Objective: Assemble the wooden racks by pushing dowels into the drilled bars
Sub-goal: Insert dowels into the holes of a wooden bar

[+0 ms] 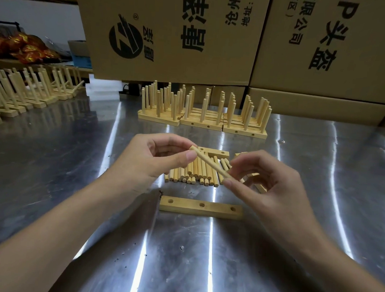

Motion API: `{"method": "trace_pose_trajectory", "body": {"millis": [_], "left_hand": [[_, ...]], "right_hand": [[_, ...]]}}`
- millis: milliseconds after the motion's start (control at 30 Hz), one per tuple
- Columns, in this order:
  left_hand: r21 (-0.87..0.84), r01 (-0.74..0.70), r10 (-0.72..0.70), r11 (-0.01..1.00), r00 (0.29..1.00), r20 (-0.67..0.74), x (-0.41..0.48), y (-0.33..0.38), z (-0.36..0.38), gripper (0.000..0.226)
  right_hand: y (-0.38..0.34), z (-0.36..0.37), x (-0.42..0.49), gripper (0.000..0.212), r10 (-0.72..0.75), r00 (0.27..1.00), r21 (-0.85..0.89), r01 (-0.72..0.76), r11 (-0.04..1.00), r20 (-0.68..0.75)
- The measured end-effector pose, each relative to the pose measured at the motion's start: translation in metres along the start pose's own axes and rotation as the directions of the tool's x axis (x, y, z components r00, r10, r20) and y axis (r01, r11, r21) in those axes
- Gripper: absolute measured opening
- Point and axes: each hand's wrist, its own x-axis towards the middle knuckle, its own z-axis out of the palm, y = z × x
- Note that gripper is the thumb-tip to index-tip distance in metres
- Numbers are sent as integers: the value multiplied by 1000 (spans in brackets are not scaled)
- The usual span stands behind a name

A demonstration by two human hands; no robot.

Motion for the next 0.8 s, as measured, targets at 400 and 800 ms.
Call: {"method": "trace_pose_trajectory", "body": {"millis": [400, 800], "left_hand": [[-134, -47, 68, 990, 985, 157, -4, -1, 14, 21], [816, -95, -301, 570, 900, 316, -3, 8, -30, 29]], "right_hand": [[-12, 11, -3, 11, 165, 956, 264, -229, 937, 242], [-11, 9, -3, 5, 233, 956, 268, -275, 923, 178]]}}
